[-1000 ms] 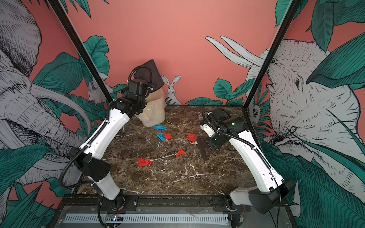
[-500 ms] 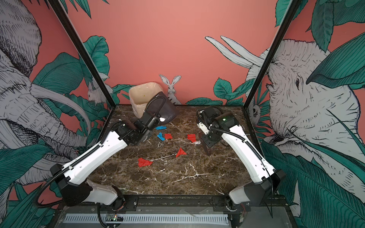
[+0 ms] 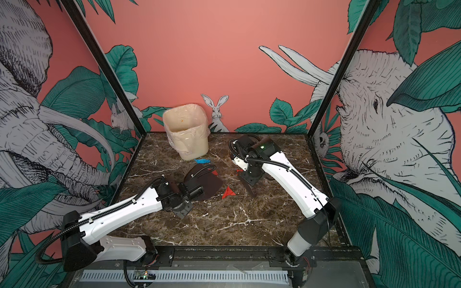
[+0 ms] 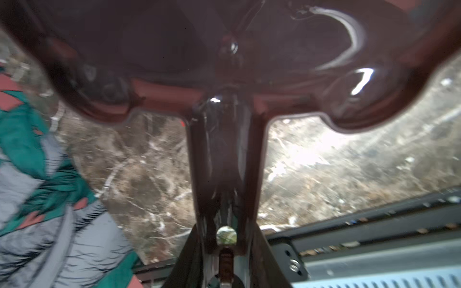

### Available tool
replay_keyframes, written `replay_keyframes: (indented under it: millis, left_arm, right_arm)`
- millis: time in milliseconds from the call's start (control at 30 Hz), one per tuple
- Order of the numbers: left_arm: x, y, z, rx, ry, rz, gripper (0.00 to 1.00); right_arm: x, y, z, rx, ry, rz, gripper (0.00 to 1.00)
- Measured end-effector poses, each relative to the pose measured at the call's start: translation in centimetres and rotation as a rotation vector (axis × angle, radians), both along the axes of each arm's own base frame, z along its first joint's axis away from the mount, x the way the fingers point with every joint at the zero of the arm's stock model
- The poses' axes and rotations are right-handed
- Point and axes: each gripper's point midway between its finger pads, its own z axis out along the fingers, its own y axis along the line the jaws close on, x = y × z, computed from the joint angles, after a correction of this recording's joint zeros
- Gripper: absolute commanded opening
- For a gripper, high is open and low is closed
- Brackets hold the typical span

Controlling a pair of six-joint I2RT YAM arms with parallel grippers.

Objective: Sweep away the paper scraps from the table
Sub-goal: 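Lower the dustpan back near the robot with the left gripper, then sweep a red scrap into the dustpan with the right gripper's brush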

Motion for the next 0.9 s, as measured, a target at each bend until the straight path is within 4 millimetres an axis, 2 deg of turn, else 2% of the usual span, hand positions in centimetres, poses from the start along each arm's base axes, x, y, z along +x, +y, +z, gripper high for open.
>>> replay_keyframes:
  millis: [200, 367, 567, 900]
  left_arm:
    - [-2.7, -0.5, -2.6, -0.003, 0.114, 0.019, 0.0]
    - [-4.0, -0.6, -4.0, -0.01, 0.177, 0.031, 0.0]
    - [-4.5, -1.7, -5.7, 0.002, 0.234, 0.025, 0.0]
    - [-4.6, -2.9, -7.0, -0.005, 0.274, 0.002, 0.0]
  right_arm:
    - [0.8, 1.5, -1.4, -0.054, 0.032, 0.053, 0.0]
    - [1.3, 2.1, -1.4, -0.075, 0.028, 0.077, 0.0]
    - [1.9, 2.9, -0.9, -0.087, 0.005, 0.095, 0.0]
    - [2.1, 3.9, -2.5, -0.187, 0.014, 0.14, 0.0]
